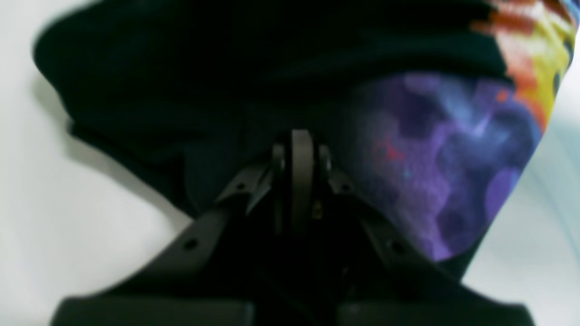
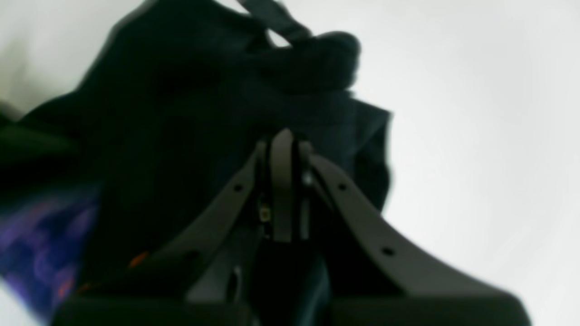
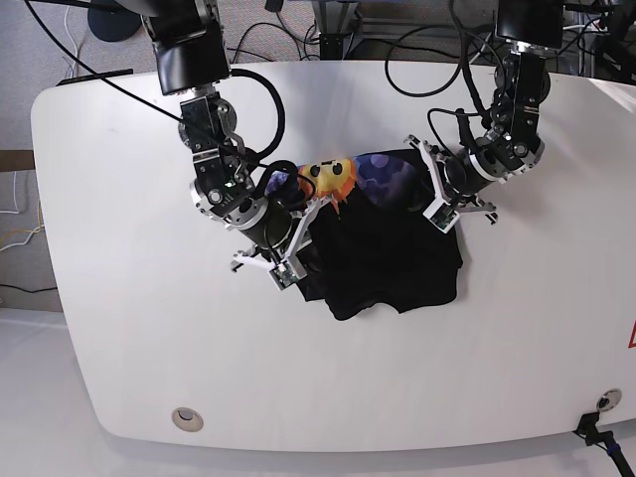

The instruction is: Fold the T-shirt properly

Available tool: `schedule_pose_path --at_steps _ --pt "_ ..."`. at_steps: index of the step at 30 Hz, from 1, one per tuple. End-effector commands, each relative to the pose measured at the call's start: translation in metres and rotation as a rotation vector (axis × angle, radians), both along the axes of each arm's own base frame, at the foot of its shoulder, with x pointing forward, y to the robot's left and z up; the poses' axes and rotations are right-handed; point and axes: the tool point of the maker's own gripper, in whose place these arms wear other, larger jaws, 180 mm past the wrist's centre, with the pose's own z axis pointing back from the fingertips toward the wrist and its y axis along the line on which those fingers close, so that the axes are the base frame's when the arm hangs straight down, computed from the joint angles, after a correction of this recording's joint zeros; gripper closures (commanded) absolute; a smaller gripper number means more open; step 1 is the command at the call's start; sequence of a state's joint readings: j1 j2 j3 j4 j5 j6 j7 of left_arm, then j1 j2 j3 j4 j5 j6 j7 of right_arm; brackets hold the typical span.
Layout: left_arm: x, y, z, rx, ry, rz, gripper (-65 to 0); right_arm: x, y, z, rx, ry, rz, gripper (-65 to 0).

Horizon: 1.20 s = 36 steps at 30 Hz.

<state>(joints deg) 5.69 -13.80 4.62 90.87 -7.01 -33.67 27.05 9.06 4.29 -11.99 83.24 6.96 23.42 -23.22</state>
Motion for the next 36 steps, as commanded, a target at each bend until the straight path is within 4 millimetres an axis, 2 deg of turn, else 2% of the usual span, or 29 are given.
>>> schedule_pose_path --at_steps 1,3,7,10,13,16,18,21,23,26,29,31,33,36 --pt "0.006 0.005 -0.001 -0.006 -0.003 0.012 0.0 0.008 0.002 0.003 0.049 -0.03 -0.009 0.0" --pt "0.003 0.009 -0.015 -0.004 0.038 0.026 0.0 0.005 -0.003 -0.011 0.043 -0.001 -0.018 0.0" --pt "0.019 0.013 -0.017 -0.033 0.022 0.046 0.0 -0.014 -0.013 -0.032 0.024 0.05 -0.024 0.0" --pt "0.02 0.015 -0.023 -0.054 0.023 0.057 0.0 -0.02 -0.025 -0.04 0.014 0.069 -0.044 0.0" --pt "0.027 0.014 -0.017 -0.061 0.001 0.057 0.0 -0.021 -0.031 -0.028 0.018 0.034 -0.059 0.0" --pt "0.029 0.015 -0.013 -0.064 -0.011 0.058 0.0 -0.019 -0.029 -0.01 0.025 -0.015 -0.053 0.0" --pt "0.035 0.011 0.008 -0.069 -0.073 0.046 0.0 -0.017 -0.027 0.006 0.032 -0.057 -0.048 0.0" --pt "0.04 0.021 0.045 -0.072 -0.181 0.072 0.0 -0.013 -0.024 0.034 0.043 -0.13 -0.044 0.0" --pt "0.044 0.028 0.068 -0.07 -0.247 0.088 0.0 -0.006 -0.036 0.051 0.014 -0.189 -0.101 0.0" --pt "0.038 0.045 0.085 -0.057 -0.296 0.132 0.0 -0.009 -0.05 0.066 -0.078 -0.264 -0.162 0.0" --pt "0.03 0.069 0.096 -0.041 -0.331 0.216 0.0 -0.025 -0.056 0.074 -0.107 -0.294 -0.183 0.0" --pt "0.022 0.082 0.1 -0.068 -0.367 0.289 0.0 -0.041 -0.068 0.075 -0.104 -0.287 -0.217 0.0" --pt "0.012 0.091 0.104 -0.123 -0.418 0.357 0.0 -0.057 -0.08 0.07 -0.114 -0.267 -0.248 0.0" --pt "-0.016 0.097 0.099 -0.185 -0.45 0.418 0.0 -0.084 -0.097 0.058 -0.123 -0.23 -0.288 0.0"
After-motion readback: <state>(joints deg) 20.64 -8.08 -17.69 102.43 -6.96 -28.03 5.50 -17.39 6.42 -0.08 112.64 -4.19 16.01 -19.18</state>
